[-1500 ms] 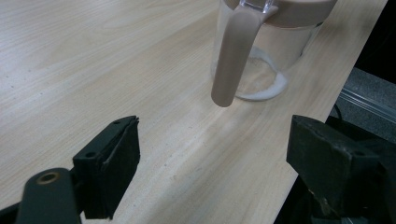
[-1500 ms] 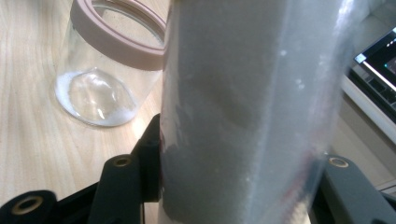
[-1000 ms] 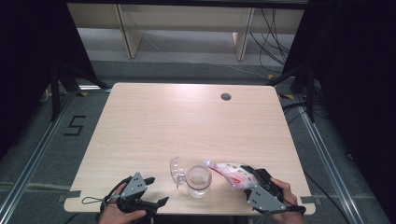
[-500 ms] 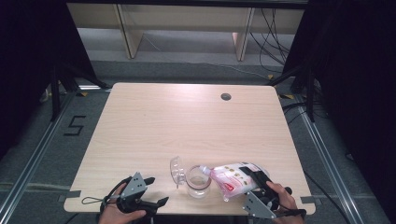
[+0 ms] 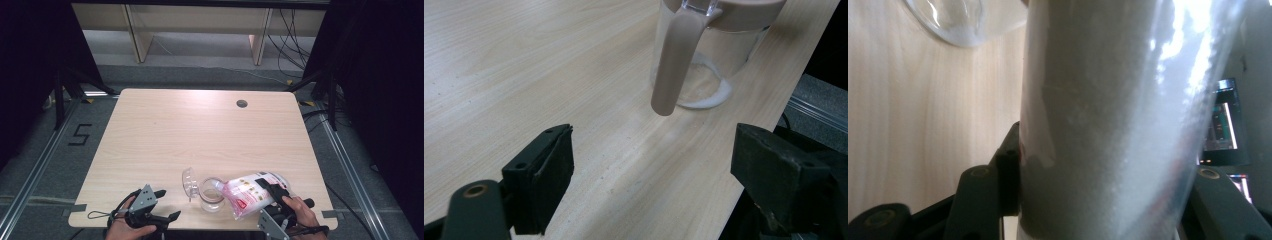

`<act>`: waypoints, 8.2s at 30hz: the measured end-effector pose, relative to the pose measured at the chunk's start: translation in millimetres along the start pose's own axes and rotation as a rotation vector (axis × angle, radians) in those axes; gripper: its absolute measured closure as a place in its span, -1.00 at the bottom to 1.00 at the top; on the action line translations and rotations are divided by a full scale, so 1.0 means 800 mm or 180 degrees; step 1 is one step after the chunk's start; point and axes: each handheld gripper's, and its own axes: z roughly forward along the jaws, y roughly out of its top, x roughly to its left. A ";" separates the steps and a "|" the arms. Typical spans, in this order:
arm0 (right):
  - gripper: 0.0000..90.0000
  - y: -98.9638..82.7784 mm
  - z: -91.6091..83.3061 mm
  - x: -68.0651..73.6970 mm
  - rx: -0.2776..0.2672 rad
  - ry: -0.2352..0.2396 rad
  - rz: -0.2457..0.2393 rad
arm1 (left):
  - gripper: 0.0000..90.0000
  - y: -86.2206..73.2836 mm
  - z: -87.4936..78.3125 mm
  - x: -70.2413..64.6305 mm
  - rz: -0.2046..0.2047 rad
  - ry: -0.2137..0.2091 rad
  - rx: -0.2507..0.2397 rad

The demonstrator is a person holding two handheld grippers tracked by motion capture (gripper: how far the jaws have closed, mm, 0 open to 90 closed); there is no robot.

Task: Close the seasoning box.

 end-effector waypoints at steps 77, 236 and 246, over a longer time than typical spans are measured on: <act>0.11 0.023 0.005 -0.022 0.0220 -0.0352 -0.1541 | -0.62 0.000 0.002 0.001 0.0073 -0.0025 0.0015; 0.18 0.039 -0.007 -0.027 0.0456 -0.0343 -0.2135 | -0.62 -0.002 0.002 -0.001 -0.0018 -0.0007 -0.0018; 0.18 0.038 -0.008 -0.027 0.0470 -0.0363 -0.2137 | -0.62 -0.002 0.001 0.001 0.0067 0.0021 0.0048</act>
